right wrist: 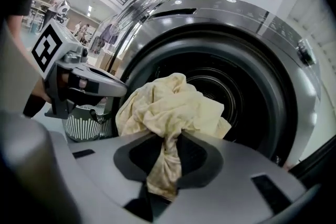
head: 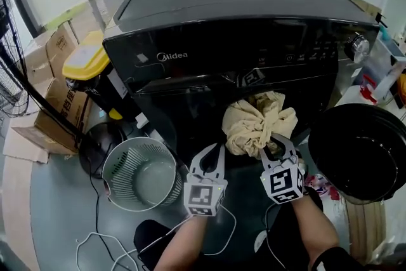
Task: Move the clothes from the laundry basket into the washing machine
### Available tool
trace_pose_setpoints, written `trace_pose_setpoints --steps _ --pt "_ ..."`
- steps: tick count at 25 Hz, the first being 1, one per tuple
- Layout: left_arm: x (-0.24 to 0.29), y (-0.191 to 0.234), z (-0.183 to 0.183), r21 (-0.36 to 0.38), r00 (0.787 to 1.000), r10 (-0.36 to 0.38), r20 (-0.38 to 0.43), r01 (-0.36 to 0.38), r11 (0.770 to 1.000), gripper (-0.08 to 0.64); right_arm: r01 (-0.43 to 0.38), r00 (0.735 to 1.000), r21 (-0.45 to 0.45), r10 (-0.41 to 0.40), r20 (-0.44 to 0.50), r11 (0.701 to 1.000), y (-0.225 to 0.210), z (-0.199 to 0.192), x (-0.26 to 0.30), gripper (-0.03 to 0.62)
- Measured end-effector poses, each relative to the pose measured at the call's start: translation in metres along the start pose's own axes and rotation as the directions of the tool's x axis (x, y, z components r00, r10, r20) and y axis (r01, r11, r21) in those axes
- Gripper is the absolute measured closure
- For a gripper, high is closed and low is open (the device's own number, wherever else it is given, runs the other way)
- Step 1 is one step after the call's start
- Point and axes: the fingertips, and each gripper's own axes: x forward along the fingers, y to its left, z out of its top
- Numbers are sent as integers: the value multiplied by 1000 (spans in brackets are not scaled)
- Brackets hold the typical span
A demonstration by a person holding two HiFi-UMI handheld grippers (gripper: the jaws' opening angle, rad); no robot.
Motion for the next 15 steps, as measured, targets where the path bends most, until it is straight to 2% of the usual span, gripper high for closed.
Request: trace_pose_setpoints --steps 7,15 --pt "11 6 -10 -1 998 55 -21 -55 999 554 -5 1000 -30 5 -3 1000 -26 -6 77 508" --pt "16 13 -19 7 994 101 -47 -101 995 554 -56 985 -52 46 -167 997 -27 -62 178 502"
